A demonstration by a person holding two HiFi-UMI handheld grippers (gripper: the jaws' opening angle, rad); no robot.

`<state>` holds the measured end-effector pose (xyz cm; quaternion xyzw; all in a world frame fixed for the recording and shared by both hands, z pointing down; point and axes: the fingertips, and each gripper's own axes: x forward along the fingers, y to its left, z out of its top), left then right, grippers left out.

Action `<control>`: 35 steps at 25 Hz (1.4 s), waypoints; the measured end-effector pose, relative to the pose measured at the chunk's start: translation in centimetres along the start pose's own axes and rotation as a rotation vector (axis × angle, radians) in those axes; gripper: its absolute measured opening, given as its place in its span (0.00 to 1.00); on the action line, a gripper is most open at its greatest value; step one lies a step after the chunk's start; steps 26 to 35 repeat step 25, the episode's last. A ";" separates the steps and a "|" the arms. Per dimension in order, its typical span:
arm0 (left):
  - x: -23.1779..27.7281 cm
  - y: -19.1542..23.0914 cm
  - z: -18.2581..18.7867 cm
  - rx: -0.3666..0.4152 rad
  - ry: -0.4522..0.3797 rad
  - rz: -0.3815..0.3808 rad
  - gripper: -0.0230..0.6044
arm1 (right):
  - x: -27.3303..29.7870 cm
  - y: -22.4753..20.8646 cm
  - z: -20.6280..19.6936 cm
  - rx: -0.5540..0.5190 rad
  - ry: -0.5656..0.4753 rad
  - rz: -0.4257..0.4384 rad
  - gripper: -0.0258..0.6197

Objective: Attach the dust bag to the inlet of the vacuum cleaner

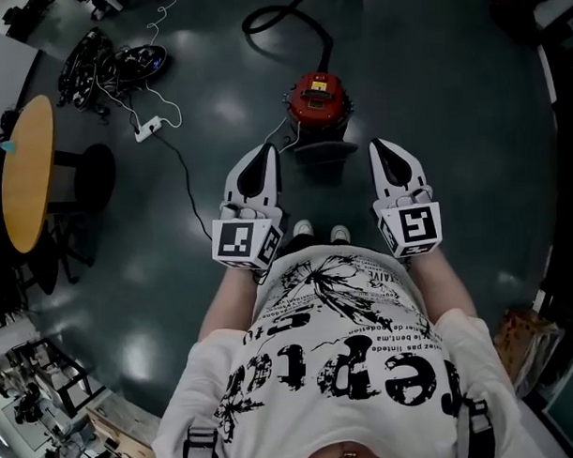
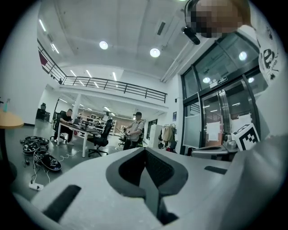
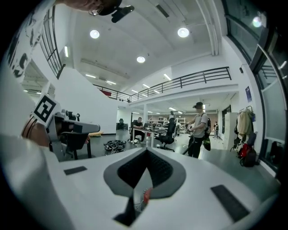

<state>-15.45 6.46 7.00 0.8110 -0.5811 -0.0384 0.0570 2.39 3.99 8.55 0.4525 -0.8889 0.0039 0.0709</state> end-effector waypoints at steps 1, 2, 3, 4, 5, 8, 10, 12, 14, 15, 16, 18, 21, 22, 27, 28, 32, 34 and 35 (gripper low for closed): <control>0.2 -0.5 -0.1 0.010 0.000 0.006 0.04 | -0.1 -0.4 0.1 -0.011 -0.005 0.009 0.04; 0.1 -1.0 0.0 0.017 -0.001 0.010 0.04 | -0.4 -0.6 0.3 -0.019 -0.008 0.016 0.04; -0.3 -1.5 0.2 0.020 0.001 0.014 0.04 | -0.8 -0.6 0.5 -0.025 -0.008 0.021 0.04; -0.7 -1.9 0.2 0.019 0.006 0.016 0.04 | -1.3 -0.5 0.6 -0.028 -0.006 0.024 0.04; -1.1 -2.2 0.1 0.019 0.011 0.018 0.04 | -1.7 -0.5 0.6 -0.026 -0.002 0.026 0.04; -2.0 -3.2 0.1 0.026 0.015 0.019 0.04 | -3.0 -0.4 0.7 -0.032 -0.001 0.028 0.04; -2.6 -3.6 0.4 0.032 0.011 0.025 0.04 | -3.7 0.0 1.2 -0.049 -0.008 0.040 0.04; -3.0 -3.9 0.7 0.038 0.005 0.033 0.04 | -4.2 0.2 1.4 -0.057 -0.011 0.050 0.04; -3.2 -4.1 0.8 0.041 -0.002 0.039 0.04 | -4.5 0.2 1.3 -0.055 -0.014 0.052 0.04; -3.2 -4.1 0.7 0.041 -0.004 0.040 0.04 | -4.6 0.2 1.3 -0.054 -0.017 0.051 0.04; -3.3 -4.2 0.7 0.041 -0.005 0.040 0.04 | -4.8 0.2 1.3 -0.055 -0.018 0.050 0.04; -3.6 -4.5 0.7 0.043 -0.007 0.042 0.04 | -5.2 0.2 1.2 -0.057 -0.019 0.051 0.04; -3.7 -4.8 0.5 0.048 -0.009 0.050 0.04 | -5.7 0.1 0.9 -0.054 -0.020 0.056 0.04; -3.7 -5.0 0.4 0.048 -0.011 0.048 0.04 | -5.8 0.0 0.8 -0.052 -0.018 0.058 0.04; -3.6 -5.8 0.2 0.044 -0.019 0.024 0.04 | -6.1 -0.5 0.2 -0.055 -0.009 0.061 0.04; -3.6 -5.8 0.2 0.044 -0.019 0.024 0.04 | -6.1 -0.5 0.2 -0.055 -0.009 0.061 0.04; -3.6 -5.8 0.2 0.044 -0.019 0.024 0.04 | -6.1 -0.5 0.2 -0.055 -0.009 0.061 0.04; -3.6 -5.8 0.2 0.044 -0.019 0.024 0.04 | -6.1 -0.5 0.2 -0.055 -0.009 0.061 0.04; -3.6 -5.8 0.2 0.044 -0.019 0.024 0.04 | -6.1 -0.5 0.2 -0.055 -0.009 0.061 0.04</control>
